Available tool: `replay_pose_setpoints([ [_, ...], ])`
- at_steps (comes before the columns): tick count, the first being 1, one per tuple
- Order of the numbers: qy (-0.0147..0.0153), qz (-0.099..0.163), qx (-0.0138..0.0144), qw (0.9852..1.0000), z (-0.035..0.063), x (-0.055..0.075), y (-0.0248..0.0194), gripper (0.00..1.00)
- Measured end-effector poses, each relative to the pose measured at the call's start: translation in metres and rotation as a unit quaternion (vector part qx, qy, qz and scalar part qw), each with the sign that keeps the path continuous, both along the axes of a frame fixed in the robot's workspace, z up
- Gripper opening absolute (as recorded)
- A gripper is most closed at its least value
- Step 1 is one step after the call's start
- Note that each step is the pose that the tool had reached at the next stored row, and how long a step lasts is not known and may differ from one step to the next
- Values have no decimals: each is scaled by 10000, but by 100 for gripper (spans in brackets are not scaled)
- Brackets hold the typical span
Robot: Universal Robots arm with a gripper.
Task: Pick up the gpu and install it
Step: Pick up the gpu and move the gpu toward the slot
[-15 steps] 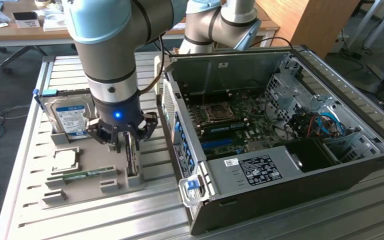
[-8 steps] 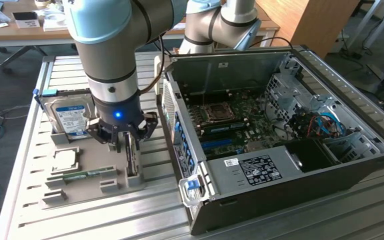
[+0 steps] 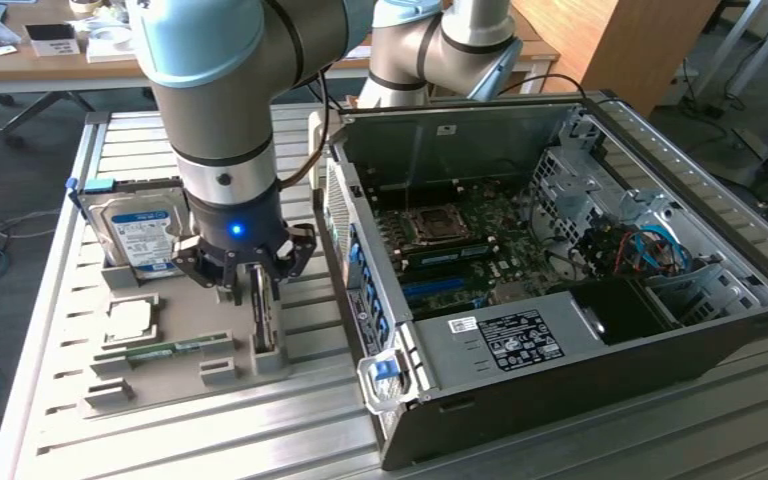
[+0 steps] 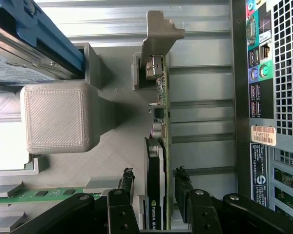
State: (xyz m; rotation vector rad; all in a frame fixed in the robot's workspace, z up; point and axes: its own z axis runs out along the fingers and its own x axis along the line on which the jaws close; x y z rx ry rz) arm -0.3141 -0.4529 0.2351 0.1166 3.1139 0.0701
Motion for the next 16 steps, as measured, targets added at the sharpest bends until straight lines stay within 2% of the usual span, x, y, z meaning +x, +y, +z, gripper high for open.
replay_pose_setpoints([
  [16,2,0,1,10000,0,11,0,47],
])
